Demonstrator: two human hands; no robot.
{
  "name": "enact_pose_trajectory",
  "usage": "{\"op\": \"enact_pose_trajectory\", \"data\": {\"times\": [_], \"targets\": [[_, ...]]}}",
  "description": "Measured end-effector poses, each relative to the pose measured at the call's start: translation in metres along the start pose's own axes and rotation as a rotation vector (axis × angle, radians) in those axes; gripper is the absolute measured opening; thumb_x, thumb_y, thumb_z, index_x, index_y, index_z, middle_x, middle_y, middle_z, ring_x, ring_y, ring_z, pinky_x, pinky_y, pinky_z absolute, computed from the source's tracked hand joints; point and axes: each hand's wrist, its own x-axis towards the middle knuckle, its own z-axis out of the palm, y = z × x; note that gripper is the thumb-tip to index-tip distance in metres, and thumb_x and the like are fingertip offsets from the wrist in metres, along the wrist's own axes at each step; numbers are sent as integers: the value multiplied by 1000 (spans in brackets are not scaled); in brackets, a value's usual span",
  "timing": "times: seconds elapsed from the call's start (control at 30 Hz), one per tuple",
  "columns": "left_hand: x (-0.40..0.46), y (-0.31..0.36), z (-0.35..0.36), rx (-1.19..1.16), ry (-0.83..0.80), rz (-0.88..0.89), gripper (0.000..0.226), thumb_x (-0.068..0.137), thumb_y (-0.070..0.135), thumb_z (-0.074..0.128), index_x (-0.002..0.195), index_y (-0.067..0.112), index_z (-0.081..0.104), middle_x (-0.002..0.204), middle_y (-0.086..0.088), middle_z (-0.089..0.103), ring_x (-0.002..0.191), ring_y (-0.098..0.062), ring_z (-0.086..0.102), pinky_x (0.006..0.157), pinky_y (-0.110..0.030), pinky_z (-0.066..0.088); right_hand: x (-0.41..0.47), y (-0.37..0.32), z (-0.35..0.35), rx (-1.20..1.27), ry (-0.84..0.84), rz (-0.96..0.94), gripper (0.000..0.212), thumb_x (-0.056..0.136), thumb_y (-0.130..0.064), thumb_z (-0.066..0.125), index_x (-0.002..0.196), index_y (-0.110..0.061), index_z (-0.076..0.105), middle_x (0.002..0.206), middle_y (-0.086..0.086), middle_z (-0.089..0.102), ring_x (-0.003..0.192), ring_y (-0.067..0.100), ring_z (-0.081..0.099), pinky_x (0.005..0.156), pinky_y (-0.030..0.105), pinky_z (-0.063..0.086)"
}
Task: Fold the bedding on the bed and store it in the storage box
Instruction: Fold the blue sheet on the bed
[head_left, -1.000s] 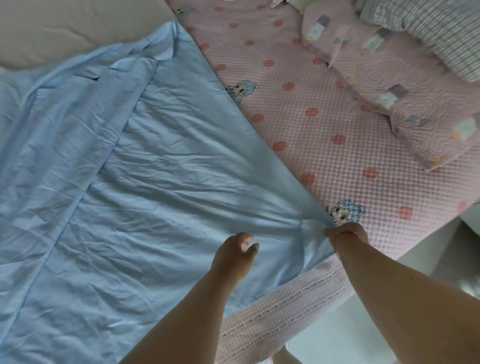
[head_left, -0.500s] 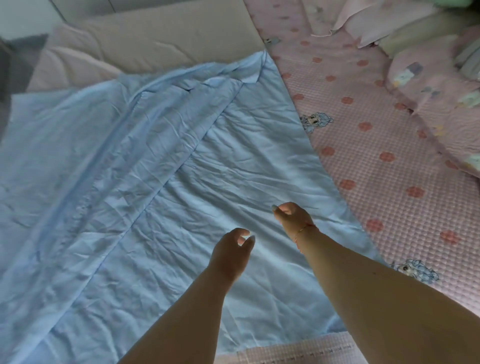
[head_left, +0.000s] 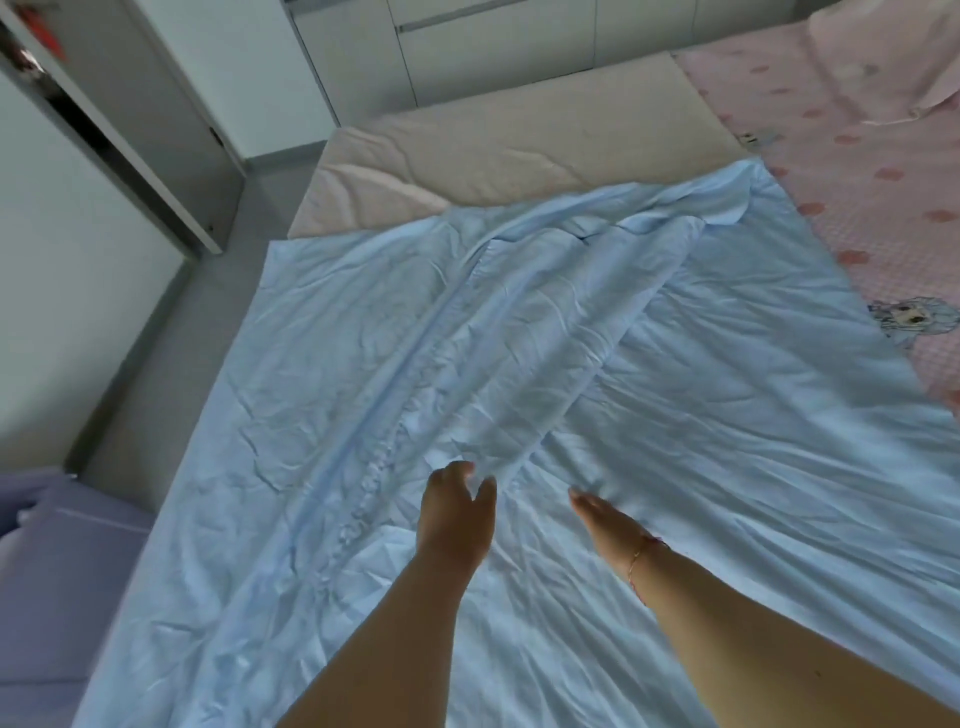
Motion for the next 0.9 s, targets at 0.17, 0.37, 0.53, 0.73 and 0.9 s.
{"op": "enact_pose_trajectory", "data": {"times": [0.17,0.37,0.53,0.73,0.9], "targets": [[82,-42,-26,123,90,-5,49,95,39,50,137,14,49,140,-10,48,131,-27,40,111,-36,29,71,-21,38,-176,42,44,59,98,-54,7,151,-29,13,159,9,7,146,27,6,118,47,6],[148,-61,-37,131,49,-288,77,89,53,52,150,12,27,155,-11,28,142,-32,24,117,-46,19,100,-9,41,67,47,99,72,95,-57,22,150,-11,22,159,8,14,147,19,9,119,36,3],[160,-42,-34,-106,-90,-199,68,82,37,70,137,6,44,129,-13,56,114,-33,57,90,-34,48,100,-10,44,-71,51,99,69,97,-54,12,151,-11,19,158,12,15,146,21,15,118,31,7],[130,-21,-15,-83,-144,74,19,86,18,58,98,5,64,91,-16,67,86,-33,65,72,-35,50,93,-14,39,29,56,133,69,98,-54,20,149,-9,25,158,6,16,146,17,12,119,32,4],[125,-28,-15,90,-52,-24,33,98,24,46,120,3,57,125,-19,55,114,-34,54,97,-37,43,85,-16,45,151,64,51,58,102,-40,29,150,-7,22,157,10,16,146,24,14,118,35,9]]}}
